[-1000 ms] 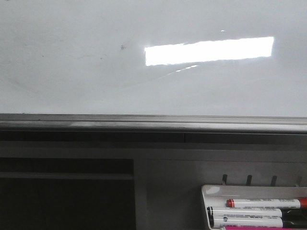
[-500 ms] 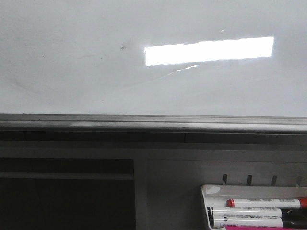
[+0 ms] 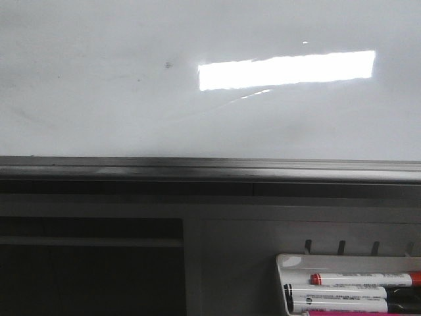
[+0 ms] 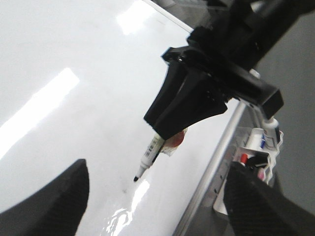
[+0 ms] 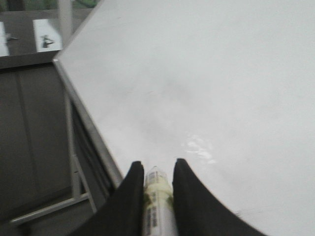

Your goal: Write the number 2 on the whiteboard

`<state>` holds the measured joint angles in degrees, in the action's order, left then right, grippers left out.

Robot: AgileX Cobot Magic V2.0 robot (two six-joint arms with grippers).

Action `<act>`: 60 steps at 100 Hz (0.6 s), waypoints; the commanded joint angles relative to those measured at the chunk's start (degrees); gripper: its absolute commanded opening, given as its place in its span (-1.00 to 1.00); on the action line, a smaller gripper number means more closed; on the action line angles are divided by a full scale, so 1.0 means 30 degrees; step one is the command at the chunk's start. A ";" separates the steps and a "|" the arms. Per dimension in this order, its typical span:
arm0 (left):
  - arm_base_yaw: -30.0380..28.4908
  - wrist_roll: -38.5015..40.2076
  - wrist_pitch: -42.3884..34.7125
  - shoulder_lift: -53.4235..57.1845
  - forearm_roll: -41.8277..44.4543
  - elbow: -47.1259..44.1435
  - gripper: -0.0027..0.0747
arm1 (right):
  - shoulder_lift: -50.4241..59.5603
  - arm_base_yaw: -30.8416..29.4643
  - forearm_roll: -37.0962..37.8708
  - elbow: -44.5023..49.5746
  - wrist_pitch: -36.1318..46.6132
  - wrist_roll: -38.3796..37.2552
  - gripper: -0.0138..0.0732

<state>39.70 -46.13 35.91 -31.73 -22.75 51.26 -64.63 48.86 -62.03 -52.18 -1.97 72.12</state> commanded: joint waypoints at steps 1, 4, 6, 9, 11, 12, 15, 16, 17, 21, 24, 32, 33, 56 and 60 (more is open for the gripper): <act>0.0126 0.4555 -0.1379 0.1052 0.2673 0.0347 0.15 | -0.0418 -0.0092 0.0039 -0.0641 0.3455 0.1359 -0.86; 0.0126 0.5990 -0.1341 0.1498 0.3518 0.0075 -0.03 | -0.0723 -0.0190 0.0039 -0.0641 0.4044 0.1747 -0.86; 0.0126 0.6459 -0.1288 0.1666 0.3806 -0.0126 -0.11 | -0.0950 -0.0273 0.0039 -0.0641 0.4351 0.2005 -0.86; 0.0126 0.7352 -0.1263 0.2003 0.4183 -0.0426 -0.28 | -0.1356 -0.0403 0.0039 -0.0641 0.4696 0.2309 -0.86; 0.0126 0.7670 -0.1263 0.2338 0.4281 -0.0683 -0.46 | -0.1527 -0.0526 0.0039 -0.0641 0.4875 0.2470 -0.86; 0.0126 0.7739 -0.1263 0.2419 0.4281 -0.0771 -0.51 | -0.1698 -0.0574 0.0039 -0.0641 0.4975 0.2493 -0.86; 0.0126 0.7935 -0.1263 0.2749 0.4281 -0.1137 -0.70 | -0.2044 -0.0819 0.0039 -0.0641 0.5021 0.2486 -0.86; 0.0126 0.7973 -0.1307 0.2824 0.4281 -0.1328 -0.75 | -0.2213 -0.0870 0.0039 -0.0641 0.5021 0.2486 -0.86; 0.0126 0.7972 -0.1307 0.2982 0.4281 -0.1420 -0.85 | -0.2298 -0.0976 0.0039 -0.0641 0.5021 0.2486 -0.86; 0.0126 0.7972 -0.1337 0.3410 0.4091 -0.1962 -0.98 | -0.2792 -0.1208 0.0039 -0.0641 0.5021 0.2486 -0.86; 0.0126 0.8020 -0.1337 0.3645 0.3932 -0.2294 -0.99 | -0.3120 -0.1427 0.0039 -0.0641 0.4961 0.2486 -0.86; 0.0126 0.8021 -0.1384 0.4150 0.3300 -0.3108 -0.98 | -0.3912 -0.1745 0.0039 -0.0641 0.4925 0.2486 -0.86; 0.0126 0.8021 -0.1384 0.4207 0.3239 -0.3164 -0.98 | -0.4032 -0.1791 0.0039 -0.0641 0.4925 0.2486 -0.86; 0.0126 0.8021 -0.1805 0.4396 0.2311 -0.3633 -0.98 | -0.5312 -0.2289 0.0039 -0.0641 0.5633 0.2486 -0.86; 0.0126 0.8021 -0.2007 0.4396 0.2311 -0.3633 -0.98 | -0.5361 -0.2383 0.0039 -0.0641 0.6235 0.2486 -0.86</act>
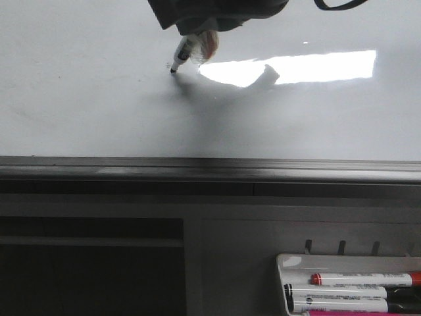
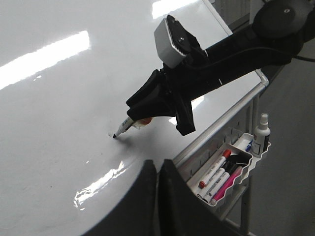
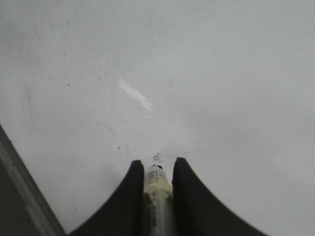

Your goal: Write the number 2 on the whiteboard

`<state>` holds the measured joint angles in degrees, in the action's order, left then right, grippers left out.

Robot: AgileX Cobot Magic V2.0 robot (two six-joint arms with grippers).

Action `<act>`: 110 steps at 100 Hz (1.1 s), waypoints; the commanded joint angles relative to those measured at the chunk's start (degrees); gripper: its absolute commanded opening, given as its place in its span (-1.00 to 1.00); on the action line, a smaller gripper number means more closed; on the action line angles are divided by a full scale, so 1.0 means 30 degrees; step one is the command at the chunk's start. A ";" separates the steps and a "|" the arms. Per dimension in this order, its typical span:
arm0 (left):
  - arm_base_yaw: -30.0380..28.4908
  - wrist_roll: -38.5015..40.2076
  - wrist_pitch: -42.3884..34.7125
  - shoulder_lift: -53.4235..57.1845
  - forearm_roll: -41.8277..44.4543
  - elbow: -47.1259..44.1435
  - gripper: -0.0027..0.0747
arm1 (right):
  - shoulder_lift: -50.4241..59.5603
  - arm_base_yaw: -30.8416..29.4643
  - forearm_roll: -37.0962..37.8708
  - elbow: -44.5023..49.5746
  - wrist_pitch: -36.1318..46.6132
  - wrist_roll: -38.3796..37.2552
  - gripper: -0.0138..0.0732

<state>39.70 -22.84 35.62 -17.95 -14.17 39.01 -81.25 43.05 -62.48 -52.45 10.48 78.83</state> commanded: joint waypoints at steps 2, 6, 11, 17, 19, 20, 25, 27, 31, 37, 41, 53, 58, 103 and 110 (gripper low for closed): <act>0.0126 0.0256 -0.1967 -0.0196 -0.0547 0.0451 -0.98 | 0.0176 -0.0562 0.0190 -0.0551 0.2384 0.0286 -0.86; 0.0126 0.0256 -0.2093 -0.0196 -0.0547 0.0451 -0.98 | 0.0176 -0.0759 0.0190 -0.0551 0.2991 0.0416 -0.86; 0.0126 0.0256 -0.2184 -0.0196 -0.0547 0.0451 -0.98 | 0.0230 -0.1010 0.0148 -0.0551 0.3695 0.0779 -0.86; 0.0126 0.0256 -0.2178 -0.0196 -0.0547 0.0451 -0.98 | 0.0463 -0.1321 -0.0443 -0.0551 0.4314 0.1752 -0.86; 0.0126 0.0256 -0.2178 -0.0196 -0.0547 0.0451 -0.98 | 0.0581 -0.1400 -0.0847 -0.0551 0.4495 0.2273 -0.86; 0.0126 0.0256 -0.2178 -0.0196 -0.0547 0.0451 -0.98 | 0.0622 -0.1481 -0.1022 -0.0551 0.4545 0.2673 -0.86; 0.0126 0.0256 -0.2178 -0.0196 -0.0547 0.0451 -0.98 | 0.0972 -0.1706 -0.2576 -0.0551 0.5051 0.4328 -0.86; 0.0126 0.0256 -0.2178 -0.0196 -0.0547 0.0451 -0.98 | 0.1182 -0.1797 -0.3689 -0.0551 0.5486 0.5108 -0.86; 0.0126 0.0256 -0.2178 -0.0196 -0.0469 0.0451 -0.98 | 0.1446 -0.1883 -0.5212 -0.0551 0.6076 0.6448 -0.86; 0.0126 0.0256 -0.2178 -0.0196 -0.0469 0.0451 -0.98 | 0.1860 -0.1881 -0.7974 -0.0551 0.7088 0.8953 -0.86; 0.0126 0.0256 -0.2178 -0.0196 -0.0469 0.0451 -0.98 | 0.2182 -0.1881 -0.9522 -0.0551 0.7604 1.0697 -0.86; 0.0126 0.0256 -0.2178 -0.0196 -0.0469 0.0451 -0.98 | 0.2770 -0.1837 -1.4872 -0.0509 0.7649 1.3919 -0.86; 0.0126 0.0256 -0.2178 -0.0196 -0.0427 0.0451 -0.98 | 0.2793 -0.1498 -1.4754 -0.0117 0.7455 1.3879 -0.86; 0.0126 0.0256 -0.2178 -0.0196 -0.0426 0.0451 -0.98 | -0.0388 0.1260 -1.4754 0.1034 0.2179 1.0815 -0.86; 0.0126 0.0256 -0.2178 -0.0196 -0.0426 0.0451 -0.98 | -0.0552 0.1260 -1.4754 0.0991 0.2911 1.0815 -0.86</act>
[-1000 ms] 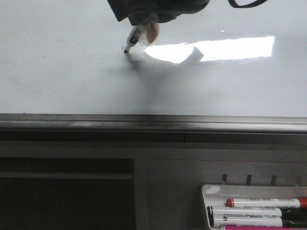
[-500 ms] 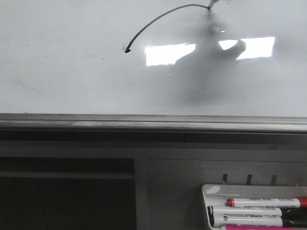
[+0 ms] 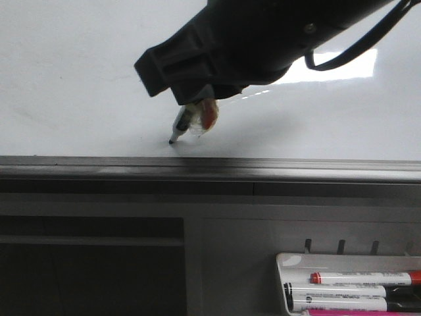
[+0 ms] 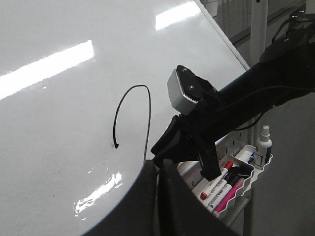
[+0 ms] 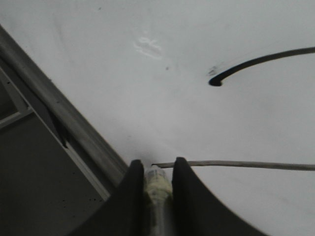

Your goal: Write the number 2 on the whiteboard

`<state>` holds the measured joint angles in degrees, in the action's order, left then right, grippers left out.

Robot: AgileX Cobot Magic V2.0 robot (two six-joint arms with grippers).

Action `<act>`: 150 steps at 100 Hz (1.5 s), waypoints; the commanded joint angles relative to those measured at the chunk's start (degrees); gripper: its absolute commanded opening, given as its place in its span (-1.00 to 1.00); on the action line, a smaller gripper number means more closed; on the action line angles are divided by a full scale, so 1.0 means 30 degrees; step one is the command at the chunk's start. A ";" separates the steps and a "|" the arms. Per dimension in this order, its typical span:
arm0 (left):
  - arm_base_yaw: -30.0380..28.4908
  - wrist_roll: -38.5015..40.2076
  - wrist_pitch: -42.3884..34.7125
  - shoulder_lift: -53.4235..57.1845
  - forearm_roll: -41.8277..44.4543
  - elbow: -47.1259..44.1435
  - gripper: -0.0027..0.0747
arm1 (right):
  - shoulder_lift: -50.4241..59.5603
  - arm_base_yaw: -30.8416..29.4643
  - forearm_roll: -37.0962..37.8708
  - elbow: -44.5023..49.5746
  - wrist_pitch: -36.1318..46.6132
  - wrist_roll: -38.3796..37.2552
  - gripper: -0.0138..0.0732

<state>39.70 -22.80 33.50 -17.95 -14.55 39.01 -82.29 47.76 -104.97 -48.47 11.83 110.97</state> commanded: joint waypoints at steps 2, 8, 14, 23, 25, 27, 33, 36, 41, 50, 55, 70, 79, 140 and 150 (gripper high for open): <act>0.0126 0.0243 -0.1472 -0.0196 -0.0299 0.0451 -0.98 | -0.0206 -0.0309 -0.0590 -0.0334 0.2779 0.0100 -0.86; 0.0126 0.0243 -0.1472 -0.0196 -0.0299 0.0451 -0.98 | -0.0020 -0.0309 -0.0590 -0.0334 0.4066 0.0100 -0.86; 0.0126 0.0243 -0.1472 -0.0196 -0.0299 0.0451 -0.98 | 0.0311 -0.0309 -0.0590 -0.0334 0.5944 0.0100 -0.86; 0.0126 0.0243 -0.1472 -0.0196 -0.0252 0.0451 -0.98 | 0.1065 -0.0342 -0.0590 -0.0130 0.8142 0.0100 -0.86; 0.0126 0.0243 -0.1472 -0.0196 -0.0197 0.0451 -0.98 | 0.1314 -0.0342 -0.0590 -0.0018 0.8366 0.0100 -0.86; 0.0126 0.0243 -0.1472 -0.0196 -0.0145 0.0451 -0.98 | 0.1666 -0.0342 -0.0590 0.0113 0.8680 0.0100 -0.86; 0.0126 0.0243 -0.1472 -0.0196 0.0072 0.0451 -0.98 | 0.2400 -0.0342 -0.0590 0.0467 0.9204 0.0100 -0.86; 0.0126 0.0243 -0.1472 -0.0196 0.0102 0.0451 -0.98 | 0.2879 -0.0342 -0.0590 0.0702 0.9701 0.0100 -0.86; 0.0126 0.0243 -0.1472 -0.0196 0.0154 0.0451 -0.98 | 0.3441 -0.0342 -0.0590 0.1029 1.0502 -0.0080 -0.86; 0.0126 0.0243 -0.1472 -0.0196 0.0154 0.0451 -0.98 | 0.4559 -0.0342 -0.0590 0.1900 1.1939 -0.0171 -0.86; 0.0126 0.0243 -0.1472 -0.0196 0.0154 0.0451 -0.98 | 0.5186 -0.0342 -0.0590 0.2424 1.2122 -0.0171 -0.86; 0.0126 0.0243 -0.1472 -0.0196 0.0154 0.0451 -0.98 | 0.6232 -0.0342 -0.0590 0.2907 1.1908 -0.0171 -0.86; 0.0126 0.0243 -0.1563 -0.0196 0.0154 0.0451 -0.98 | 0.7010 -0.0155 -0.0590 0.2663 1.0158 -0.0171 -0.86; 0.0126 -0.6613 0.5320 -0.6415 -0.4784 0.4712 0.20 | 0.6235 0.0642 0.7991 -0.0666 -1.4588 -0.5322 -0.86; 0.0126 -0.6837 0.6425 -0.7769 -0.4987 0.5430 0.20 | 0.6091 0.0642 0.7952 -0.0880 -1.4866 -0.5322 -0.86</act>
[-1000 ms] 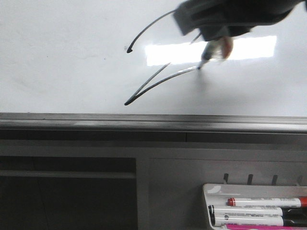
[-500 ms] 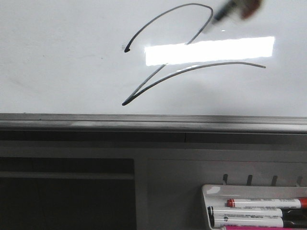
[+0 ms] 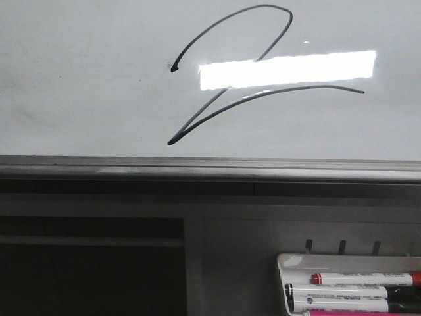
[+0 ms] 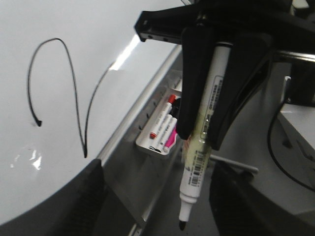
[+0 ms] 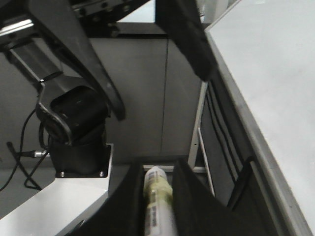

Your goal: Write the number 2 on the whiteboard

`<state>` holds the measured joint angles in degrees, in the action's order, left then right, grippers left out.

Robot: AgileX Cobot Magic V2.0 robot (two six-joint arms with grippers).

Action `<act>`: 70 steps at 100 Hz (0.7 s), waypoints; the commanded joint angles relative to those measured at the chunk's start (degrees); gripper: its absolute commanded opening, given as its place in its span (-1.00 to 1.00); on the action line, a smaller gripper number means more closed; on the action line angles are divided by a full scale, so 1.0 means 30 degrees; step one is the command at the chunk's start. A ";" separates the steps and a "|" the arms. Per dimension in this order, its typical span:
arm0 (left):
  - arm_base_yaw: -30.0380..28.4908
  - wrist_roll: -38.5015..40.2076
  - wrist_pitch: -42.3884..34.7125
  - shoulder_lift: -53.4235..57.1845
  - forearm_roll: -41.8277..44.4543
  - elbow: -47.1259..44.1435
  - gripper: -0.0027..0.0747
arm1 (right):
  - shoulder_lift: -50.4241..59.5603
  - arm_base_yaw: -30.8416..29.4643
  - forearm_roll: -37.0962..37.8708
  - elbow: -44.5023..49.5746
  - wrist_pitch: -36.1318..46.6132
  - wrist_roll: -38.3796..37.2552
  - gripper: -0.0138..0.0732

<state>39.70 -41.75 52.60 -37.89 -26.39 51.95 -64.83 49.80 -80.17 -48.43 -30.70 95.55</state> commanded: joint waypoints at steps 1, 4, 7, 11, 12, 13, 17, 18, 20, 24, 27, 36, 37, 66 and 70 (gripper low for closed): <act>0.0126 -0.0520 0.0206 -0.1295 -0.1042 0.1191 0.20 | 0.0274 -0.0039 -0.0317 -0.0932 -0.0687 -0.0182 -0.86; 0.0126 -0.0520 0.0510 -0.1620 -0.1042 0.1301 0.20 | 0.0274 -0.0039 -0.0317 -0.1004 -0.0687 -0.0182 -0.86; 0.0126 -0.0520 0.0819 -0.1924 -0.1089 0.1395 0.20 | 0.0309 -0.0039 -0.0317 -0.1069 -0.0649 -0.0182 -0.86; 0.0126 -0.0520 0.1230 -0.2344 -0.1304 0.1550 0.20 | 0.0309 -0.0039 -0.0317 -0.1160 -0.0603 -0.0182 -0.86; 0.0126 -0.0555 0.1294 -0.2465 -0.1371 0.1589 0.20 | 0.0309 -0.0039 -0.0317 -0.1157 -0.0575 -0.0182 -0.86; 0.0126 -0.0549 0.1421 -0.2526 -0.1432 0.1594 0.20 | 0.0309 -0.0039 -0.0317 -0.1157 -0.0523 -0.0182 -0.86; 0.0126 -0.0736 0.1703 -0.2806 -0.1873 0.1685 0.20 | 0.0309 -0.0039 -0.0284 -0.1157 -0.0410 -0.0182 -0.86; 0.0126 -0.0915 0.1797 -0.2899 -0.2096 0.1725 0.20 | 0.0309 -0.0039 -0.0284 -0.1157 -0.0324 -0.0182 -0.86; 0.0126 -0.1141 0.1873 -0.2989 -0.2484 0.1725 0.20 | 0.0309 -0.0039 -0.0248 -0.1157 -0.0311 -0.0182 -0.86; 0.0126 -0.1825 0.1937 -0.3092 -0.3242 0.1725 0.20 | 0.0309 -0.0039 -0.0248 -0.1157 -0.0153 -0.0182 -0.86; 0.0126 -0.2087 0.1937 -0.3122 -0.3650 0.1725 0.20 | 0.0309 -0.0039 -0.0248 -0.1157 -0.0065 -0.0182 -0.86; 0.0126 -0.2393 0.1630 -0.3122 -0.4297 0.1725 0.20 | 0.0345 -0.0039 -0.0248 -0.1157 0.0132 -0.0182 -0.86; 0.0126 -0.2393 0.1572 -0.3122 -0.4294 0.1725 0.20 | 0.0345 -0.0039 -0.0248 -0.1157 0.0132 -0.0182 -0.86; 0.0126 -0.1895 0.1776 -0.3909 -0.3188 0.1725 -0.34 | 0.0744 -0.0039 -0.0284 -0.1285 -0.0629 -0.0182 -0.86; 0.0126 -0.1895 0.1776 -0.4075 -0.3188 0.1725 -0.47 | 0.0817 -0.0039 -0.0284 -0.1360 -0.0662 -0.0182 -0.86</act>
<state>39.70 -48.21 60.02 -49.18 -33.94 55.35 -64.23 49.80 -78.91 -49.99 -31.88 94.95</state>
